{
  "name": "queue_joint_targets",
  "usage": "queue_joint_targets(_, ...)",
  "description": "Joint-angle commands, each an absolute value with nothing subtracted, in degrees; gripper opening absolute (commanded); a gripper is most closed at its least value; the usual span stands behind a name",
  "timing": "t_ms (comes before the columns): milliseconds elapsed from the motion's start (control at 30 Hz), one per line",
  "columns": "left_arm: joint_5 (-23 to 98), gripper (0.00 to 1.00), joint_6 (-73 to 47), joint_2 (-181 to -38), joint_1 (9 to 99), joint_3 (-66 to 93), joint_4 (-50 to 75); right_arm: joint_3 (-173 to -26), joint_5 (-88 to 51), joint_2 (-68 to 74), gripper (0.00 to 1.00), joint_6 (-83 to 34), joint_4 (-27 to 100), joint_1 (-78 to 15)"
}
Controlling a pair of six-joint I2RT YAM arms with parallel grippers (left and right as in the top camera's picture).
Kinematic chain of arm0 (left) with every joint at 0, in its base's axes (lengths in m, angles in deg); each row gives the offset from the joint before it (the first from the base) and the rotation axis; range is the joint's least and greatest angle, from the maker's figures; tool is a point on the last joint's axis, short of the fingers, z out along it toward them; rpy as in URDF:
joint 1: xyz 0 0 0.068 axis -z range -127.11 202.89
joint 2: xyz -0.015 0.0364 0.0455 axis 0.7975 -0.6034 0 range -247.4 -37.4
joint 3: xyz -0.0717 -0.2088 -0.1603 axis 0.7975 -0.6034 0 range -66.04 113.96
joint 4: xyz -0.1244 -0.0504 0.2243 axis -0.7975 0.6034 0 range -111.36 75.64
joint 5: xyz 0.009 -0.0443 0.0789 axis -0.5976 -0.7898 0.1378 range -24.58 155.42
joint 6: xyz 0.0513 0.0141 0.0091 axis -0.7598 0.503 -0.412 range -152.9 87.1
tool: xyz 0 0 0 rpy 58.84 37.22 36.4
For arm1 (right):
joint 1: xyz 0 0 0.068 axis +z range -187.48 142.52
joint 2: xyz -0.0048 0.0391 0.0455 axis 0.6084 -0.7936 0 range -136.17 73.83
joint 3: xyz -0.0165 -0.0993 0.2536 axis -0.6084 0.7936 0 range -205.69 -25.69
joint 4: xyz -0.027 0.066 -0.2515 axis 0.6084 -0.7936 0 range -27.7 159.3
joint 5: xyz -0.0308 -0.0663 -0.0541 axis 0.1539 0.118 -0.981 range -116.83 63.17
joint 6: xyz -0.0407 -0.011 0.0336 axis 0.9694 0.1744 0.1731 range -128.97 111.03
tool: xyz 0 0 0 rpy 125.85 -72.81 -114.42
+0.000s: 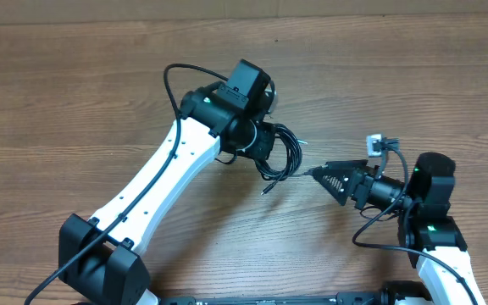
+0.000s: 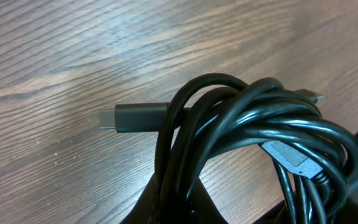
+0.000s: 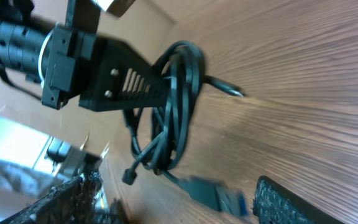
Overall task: Untangle cables
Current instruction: 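Move the right gripper toward the bundle held by the left gripper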
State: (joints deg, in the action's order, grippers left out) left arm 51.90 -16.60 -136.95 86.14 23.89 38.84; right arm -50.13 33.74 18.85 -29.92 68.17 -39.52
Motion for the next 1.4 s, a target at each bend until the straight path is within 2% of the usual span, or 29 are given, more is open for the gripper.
queue_joint_targets(0,50.92,0.04,-21.92,-137.17,88.09,24.00,38.65,-51.34,31.38,18.78,0.79,-28.18,69.33,-35.17)
queue_joint_targets(267,50.74,0.04,-22.24,-137.17,90.58,24.00,39.30,-51.31,15.32,18.78,0.48,-28.22,69.25,-26.32)
queue_joint_targets(367,50.74,0.04,-22.22,-137.17,90.80,24.00,40.07,-51.31,15.29,18.78,0.29,-29.16,69.16,-26.06)
queue_joint_targets(500,50.33,0.04,-21.09,-137.17,90.80,24.00,39.06,-51.31,20.63,18.78,0.10,-29.71,69.29,-26.06)
queue_joint_targets(567,50.35,0.04,-19.25,-137.17,90.80,24.00,37.97,-51.31,25.41,18.78,0.04,-29.66,69.86,-26.06)
queue_joint_targets(767,50.50,0.04,-11.82,-137.19,90.80,24.00,33.40,-51.31,45.26,18.78,0.04,-27.94,76.39,-26.06)
queue_joint_targets(967,50.59,0.04,-4.95,-137.21,90.80,24.00,29.12,-51.31,54.59,18.78,0.04,-27.94,78.47,-26.06)
queue_joint_targets(1200,51.75,0.04,-0.47,-137.28,90.78,24.00,28.24,-51.31,52.65,18.78,0.04,-27.98,78.36,-26.08)
queue_joint_targets(1367,55.62,0.04,-6.05,-137.28,90.34,24.00,33.66,-51.31,40.50,18.78,0.10,-28.00,74.80,-26.08)
